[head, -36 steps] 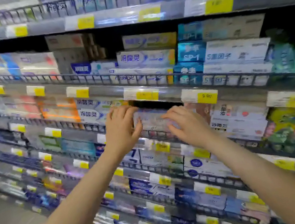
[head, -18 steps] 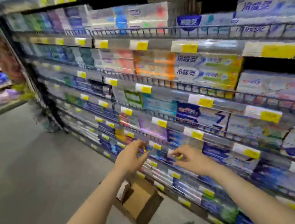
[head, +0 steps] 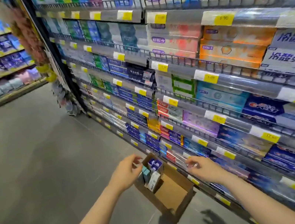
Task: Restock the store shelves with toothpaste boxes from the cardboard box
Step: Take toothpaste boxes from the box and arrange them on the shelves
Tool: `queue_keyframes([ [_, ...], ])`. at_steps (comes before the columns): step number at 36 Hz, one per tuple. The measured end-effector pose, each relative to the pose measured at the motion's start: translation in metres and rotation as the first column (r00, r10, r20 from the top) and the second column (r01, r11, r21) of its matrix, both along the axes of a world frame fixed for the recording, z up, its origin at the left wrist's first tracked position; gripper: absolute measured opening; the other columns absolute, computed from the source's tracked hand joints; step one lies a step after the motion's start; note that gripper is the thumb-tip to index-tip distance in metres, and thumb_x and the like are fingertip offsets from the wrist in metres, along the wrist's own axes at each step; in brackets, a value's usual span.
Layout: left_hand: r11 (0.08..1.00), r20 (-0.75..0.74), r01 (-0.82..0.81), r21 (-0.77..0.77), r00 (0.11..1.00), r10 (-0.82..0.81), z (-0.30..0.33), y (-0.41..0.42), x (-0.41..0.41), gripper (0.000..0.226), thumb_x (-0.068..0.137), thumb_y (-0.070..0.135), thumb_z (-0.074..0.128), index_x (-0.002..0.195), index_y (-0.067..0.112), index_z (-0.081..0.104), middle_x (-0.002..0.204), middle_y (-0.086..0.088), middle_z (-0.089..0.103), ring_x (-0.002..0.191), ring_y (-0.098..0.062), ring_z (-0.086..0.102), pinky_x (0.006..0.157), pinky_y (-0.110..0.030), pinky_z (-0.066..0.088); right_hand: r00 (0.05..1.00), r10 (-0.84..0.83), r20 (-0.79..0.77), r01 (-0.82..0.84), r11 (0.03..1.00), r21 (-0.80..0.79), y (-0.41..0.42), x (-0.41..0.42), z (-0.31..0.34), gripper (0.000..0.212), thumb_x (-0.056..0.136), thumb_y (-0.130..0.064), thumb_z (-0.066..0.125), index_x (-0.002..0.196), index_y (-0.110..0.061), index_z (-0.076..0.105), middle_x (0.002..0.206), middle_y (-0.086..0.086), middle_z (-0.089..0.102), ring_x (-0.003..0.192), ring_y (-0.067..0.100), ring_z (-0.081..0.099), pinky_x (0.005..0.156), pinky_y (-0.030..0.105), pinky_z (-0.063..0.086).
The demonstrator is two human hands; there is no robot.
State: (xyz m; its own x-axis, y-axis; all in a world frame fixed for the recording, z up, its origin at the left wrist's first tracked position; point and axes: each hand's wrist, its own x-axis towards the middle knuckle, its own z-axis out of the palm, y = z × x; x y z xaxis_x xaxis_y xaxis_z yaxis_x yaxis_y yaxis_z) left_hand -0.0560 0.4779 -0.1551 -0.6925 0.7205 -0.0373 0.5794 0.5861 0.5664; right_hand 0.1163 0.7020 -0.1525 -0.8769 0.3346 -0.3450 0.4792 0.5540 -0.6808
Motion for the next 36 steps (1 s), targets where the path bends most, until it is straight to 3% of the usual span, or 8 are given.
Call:
queue_keyframes([
  [5, 0.987, 0.009, 0.058, -0.147, 0.998, -0.057, -0.030, 0.015, -0.057, 0.030, 0.090, 0.031, 0.052, 0.120, 0.025, 0.052, 0.108, 0.006, 0.059, 0.090, -0.005, 0.052, 0.080, -0.021, 0.045, 0.998, -0.053, 0.031, 0.055, 0.996, -0.071, 0.018, -0.046, -0.034, 0.022, 0.091, -0.022, 0.058, 0.113, -0.020, 0.055, 0.106, -0.003, 0.057, 0.099, 0.009, 0.054, 0.076, 0.013, 0.041],
  [9, 0.978, 0.034, 0.088, -0.191, 0.996, -0.083, -0.046, 0.032, -0.111, 0.030, 0.090, 0.028, 0.053, 0.120, 0.022, 0.055, 0.103, 0.007, 0.057, 0.086, -0.005, 0.052, 0.081, -0.022, 0.047, 0.989, -0.134, 0.060, 0.141, 0.981, -0.131, 0.039, -0.082, -0.060, 0.020, 0.090, -0.019, 0.059, 0.111, -0.018, 0.058, 0.113, 0.004, 0.062, 0.099, 0.012, 0.057, 0.087, 0.022, 0.045],
  [15, 0.949, 0.075, 0.145, -0.279, 0.989, -0.129, -0.062, 0.058, -0.182, 0.033, 0.088, 0.025, 0.054, 0.120, 0.021, 0.055, 0.107, 0.002, 0.061, 0.093, -0.013, 0.058, 0.085, -0.030, 0.047, 0.982, -0.157, 0.106, 0.171, 0.976, -0.133, 0.057, -0.130, -0.083, 0.022, 0.092, -0.019, 0.055, 0.114, -0.015, 0.059, 0.105, 0.000, 0.059, 0.087, 0.006, 0.052, 0.061, 0.001, 0.038],
  [19, 0.933, 0.063, 0.193, -0.305, 0.981, -0.182, -0.067, 0.067, -0.227, 0.031, 0.089, 0.026, 0.054, 0.120, 0.021, 0.055, 0.105, 0.005, 0.061, 0.094, -0.011, 0.058, 0.084, -0.024, 0.044, 0.974, -0.177, 0.142, 0.198, 0.968, -0.154, 0.062, -0.159, -0.090, 0.017, 0.097, -0.014, 0.045, 0.104, -0.022, 0.059, 0.097, -0.001, 0.056, 0.080, 0.004, 0.051, 0.062, 0.010, 0.042],
  [22, 0.927, 0.091, 0.217, -0.308, 0.976, -0.198, -0.073, 0.078, -0.265, 0.029, 0.088, 0.025, 0.055, 0.117, 0.020, 0.057, 0.099, 0.006, 0.061, 0.089, -0.010, 0.059, 0.084, -0.026, 0.047, 0.960, -0.238, 0.148, 0.262, 0.950, -0.168, 0.065, -0.176, -0.100, 0.019, 0.097, -0.015, 0.044, 0.095, -0.029, 0.057, 0.096, -0.006, 0.059, 0.081, 0.004, 0.055, 0.062, 0.007, 0.039],
  [27, 0.891, 0.201, 0.338, -0.303, 0.937, -0.287, -0.096, 0.106, -0.315, 0.026, 0.087, 0.021, 0.056, 0.113, 0.015, 0.060, 0.091, 0.005, 0.061, 0.082, -0.013, 0.060, 0.078, -0.027, 0.049, 0.906, -0.388, 0.172, 0.418, 0.884, -0.208, 0.056, -0.199, -0.112, 0.015, 0.096, -0.012, 0.048, 0.100, -0.024, 0.056, 0.098, -0.001, 0.060, 0.077, 0.006, 0.059, 0.059, 0.005, 0.041],
  [32, 0.819, 0.292, 0.497, -0.288, 0.860, -0.419, -0.126, 0.138, -0.364, 0.025, 0.090, 0.012, 0.055, 0.115, 0.011, 0.056, 0.093, -0.002, 0.058, 0.076, -0.009, 0.054, 0.068, -0.009, 0.036, 0.780, -0.602, 0.173, 0.626, 0.746, -0.226, 0.031, -0.220, -0.125, 0.015, 0.093, -0.010, 0.052, 0.105, -0.014, 0.061, 0.098, 0.007, 0.063, 0.079, 0.014, 0.061, 0.062, 0.010, 0.045],
  [36, 0.745, 0.346, 0.612, -0.266, 0.782, -0.518, -0.149, 0.152, -0.390, 0.023, 0.088, 0.013, 0.054, 0.106, 0.001, 0.060, 0.092, -0.007, 0.060, 0.084, -0.022, 0.058, 0.077, -0.028, 0.045, 0.711, -0.668, 0.218, 0.703, 0.668, -0.244, 0.002, -0.237, -0.142, 0.012, 0.091, -0.008, 0.056, 0.098, -0.019, 0.057, 0.097, 0.007, 0.062, 0.084, 0.016, 0.058, 0.067, 0.012, 0.044],
])
